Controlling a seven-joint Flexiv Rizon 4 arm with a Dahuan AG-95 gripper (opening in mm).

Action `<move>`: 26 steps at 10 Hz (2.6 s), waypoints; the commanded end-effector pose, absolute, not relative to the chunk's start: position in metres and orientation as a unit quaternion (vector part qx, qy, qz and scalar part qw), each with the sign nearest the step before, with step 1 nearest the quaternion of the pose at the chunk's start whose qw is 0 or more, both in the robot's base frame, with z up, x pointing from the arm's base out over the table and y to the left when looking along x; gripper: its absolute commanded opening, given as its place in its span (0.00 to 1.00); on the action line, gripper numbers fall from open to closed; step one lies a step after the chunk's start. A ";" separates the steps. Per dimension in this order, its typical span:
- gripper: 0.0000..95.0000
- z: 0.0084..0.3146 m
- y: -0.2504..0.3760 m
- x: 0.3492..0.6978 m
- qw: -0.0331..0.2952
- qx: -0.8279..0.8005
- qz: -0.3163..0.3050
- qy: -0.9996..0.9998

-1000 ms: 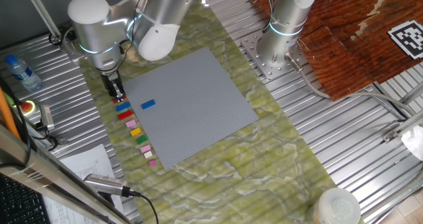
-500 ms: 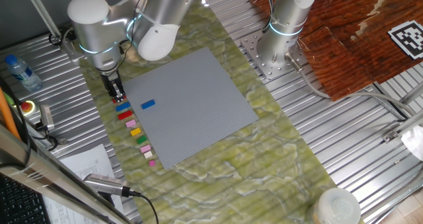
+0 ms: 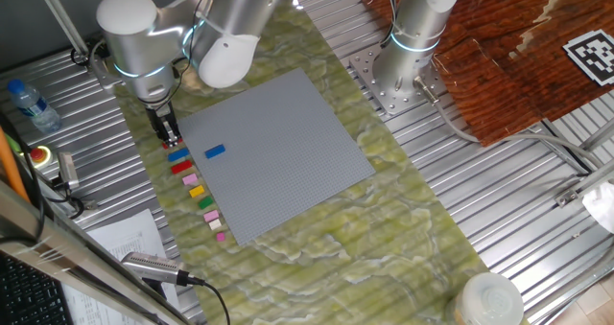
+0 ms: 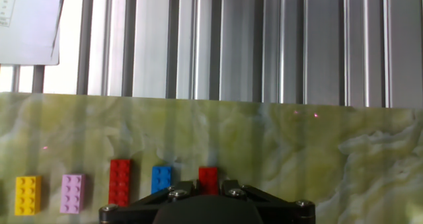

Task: Stack small Lego blocks one on top of the other

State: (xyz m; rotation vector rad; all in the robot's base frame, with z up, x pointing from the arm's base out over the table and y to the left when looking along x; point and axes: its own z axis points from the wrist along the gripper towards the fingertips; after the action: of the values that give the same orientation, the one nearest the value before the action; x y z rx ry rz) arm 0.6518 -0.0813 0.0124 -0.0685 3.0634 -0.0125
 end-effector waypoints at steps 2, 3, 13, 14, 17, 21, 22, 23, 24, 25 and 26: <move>0.00 0.015 -0.081 0.651 0.038 -0.023 -0.002 0.999; 0.00 0.023 -0.080 0.652 0.038 -0.026 -0.001 0.999; 0.00 0.079 -0.019 0.641 0.011 0.004 -0.001 1.000; 0.00 0.079 -0.015 0.640 0.009 0.006 -0.001 1.000; 0.00 0.080 -0.009 0.639 -0.003 0.004 -0.002 1.000; 0.00 0.081 -0.007 0.635 -0.004 0.012 -0.001 1.000; 0.00 0.082 -0.006 0.633 -0.003 0.017 -0.001 1.000; 0.00 0.082 -0.005 0.633 -0.002 0.021 0.000 1.000; 0.00 0.080 -0.003 0.632 0.002 0.023 0.000 1.000; 0.00 0.076 0.000 0.629 0.004 0.024 0.000 1.000; 0.00 0.075 0.002 0.627 0.003 0.023 0.000 1.000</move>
State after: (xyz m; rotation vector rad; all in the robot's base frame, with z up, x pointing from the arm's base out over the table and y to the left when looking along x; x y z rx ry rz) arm 0.6273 0.0020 0.0734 0.0727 3.1323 -0.0056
